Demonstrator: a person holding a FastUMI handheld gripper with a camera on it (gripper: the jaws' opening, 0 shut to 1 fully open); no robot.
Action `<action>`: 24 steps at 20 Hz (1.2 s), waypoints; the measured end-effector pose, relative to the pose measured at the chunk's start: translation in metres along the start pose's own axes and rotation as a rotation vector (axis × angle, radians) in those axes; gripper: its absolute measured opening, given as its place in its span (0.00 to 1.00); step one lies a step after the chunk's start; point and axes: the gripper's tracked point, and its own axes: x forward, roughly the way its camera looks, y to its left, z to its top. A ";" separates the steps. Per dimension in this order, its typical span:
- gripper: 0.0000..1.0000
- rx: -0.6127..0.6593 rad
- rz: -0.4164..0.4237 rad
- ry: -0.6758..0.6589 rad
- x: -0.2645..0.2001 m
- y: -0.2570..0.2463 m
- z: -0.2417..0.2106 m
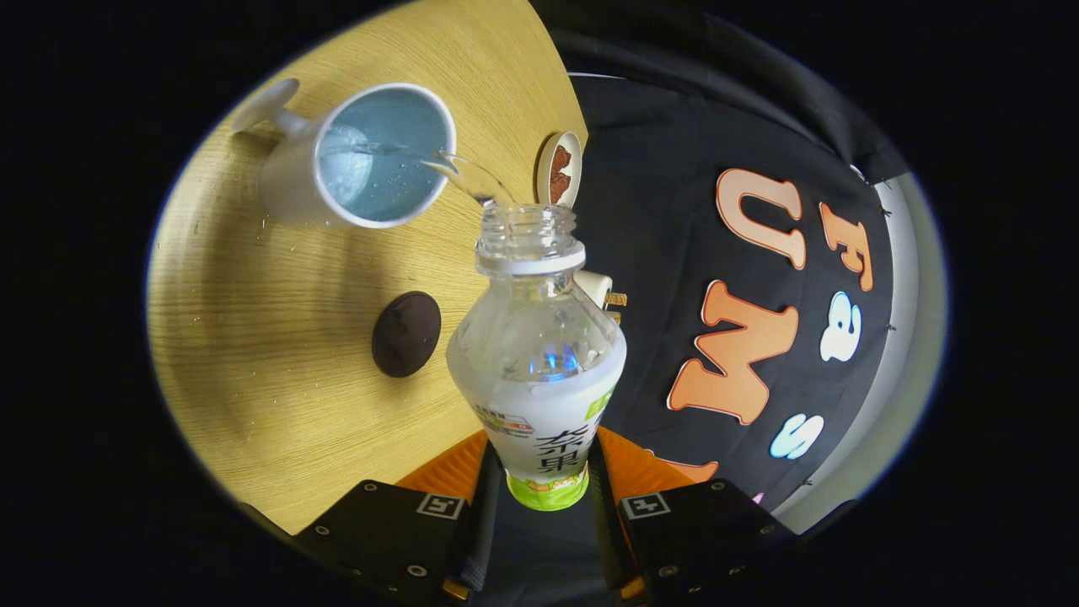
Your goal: Take the bottle from table, then pour the juice into the cup, finally place the bottle on the coaster
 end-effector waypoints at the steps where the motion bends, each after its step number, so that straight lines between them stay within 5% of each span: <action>1: 0.53 -0.005 0.002 0.000 0.000 0.000 0.000; 24: 0.53 -0.130 0.013 -0.033 -0.001 -0.013 0.007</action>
